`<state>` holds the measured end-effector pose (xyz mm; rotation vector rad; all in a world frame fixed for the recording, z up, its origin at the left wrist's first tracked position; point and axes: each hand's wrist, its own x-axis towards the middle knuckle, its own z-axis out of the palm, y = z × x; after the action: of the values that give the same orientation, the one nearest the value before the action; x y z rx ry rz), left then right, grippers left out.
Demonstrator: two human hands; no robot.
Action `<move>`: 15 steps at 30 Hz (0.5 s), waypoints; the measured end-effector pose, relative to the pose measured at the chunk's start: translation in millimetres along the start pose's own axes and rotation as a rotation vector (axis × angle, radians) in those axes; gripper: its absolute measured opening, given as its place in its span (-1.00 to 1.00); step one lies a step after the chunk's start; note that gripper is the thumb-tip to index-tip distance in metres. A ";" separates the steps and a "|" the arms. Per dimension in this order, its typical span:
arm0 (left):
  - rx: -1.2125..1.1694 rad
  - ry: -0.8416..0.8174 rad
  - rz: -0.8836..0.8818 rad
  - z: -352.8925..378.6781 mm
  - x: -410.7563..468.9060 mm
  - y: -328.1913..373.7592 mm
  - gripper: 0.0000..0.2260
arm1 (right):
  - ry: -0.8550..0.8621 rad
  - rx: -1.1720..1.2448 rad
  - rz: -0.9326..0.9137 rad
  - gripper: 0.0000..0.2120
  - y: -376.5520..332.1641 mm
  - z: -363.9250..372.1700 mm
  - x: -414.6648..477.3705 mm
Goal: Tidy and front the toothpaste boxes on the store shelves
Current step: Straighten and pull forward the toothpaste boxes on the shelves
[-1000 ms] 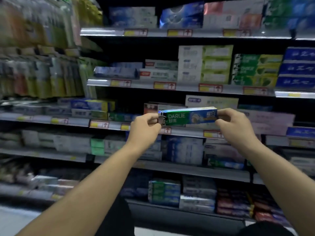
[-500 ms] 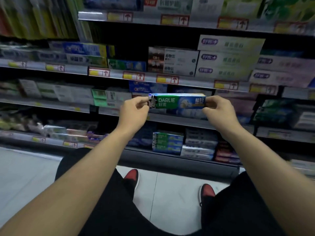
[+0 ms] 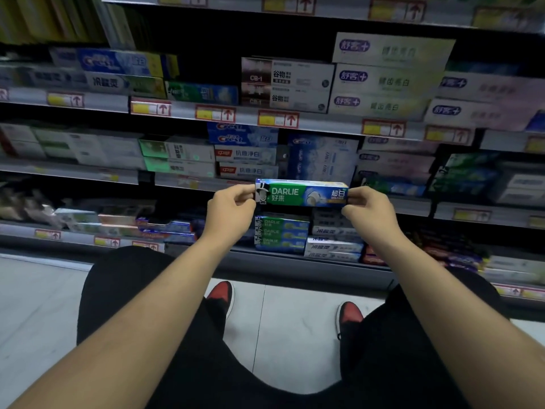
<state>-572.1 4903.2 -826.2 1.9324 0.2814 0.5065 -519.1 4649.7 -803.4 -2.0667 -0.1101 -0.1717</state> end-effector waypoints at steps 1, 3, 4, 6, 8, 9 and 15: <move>-0.001 0.002 -0.002 0.2 0.3 -1.6 -0.69 | -0.001 0.002 0.000 -0.74 1.5 1.4 0.7; 0.000 0.001 -0.006 -0.1 0.6 -4.0 -0.69 | -0.002 0.004 -0.003 -0.72 3.7 4.1 2.6; 0.003 0.000 -0.006 -0.3 1.0 -5.0 -0.69 | -0.003 0.003 -0.004 -0.71 4.2 5.4 3.4; 0.005 0.001 -0.010 -0.5 3.3 -7.8 -0.69 | -0.006 -0.001 -0.004 -0.68 6.2 8.0 5.9; 0.000 0.001 -0.014 -0.7 6.5 -11.4 -0.68 | -0.014 0.002 0.000 -0.65 8.6 11.1 8.6; -0.003 0.001 -0.019 -0.9 8.0 -12.8 -0.68 | -0.019 0.001 0.001 -0.64 9.6 12.6 9.9; -0.024 0.016 -0.037 -5.7 12.9 -15.6 -0.67 | -0.024 0.003 0.003 -0.61 9.7 18.5 15.5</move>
<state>-562.9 4919.5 -835.7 1.8976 0.3194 0.4992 -500.9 4661.4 -818.0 -2.0657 -0.1216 -0.1449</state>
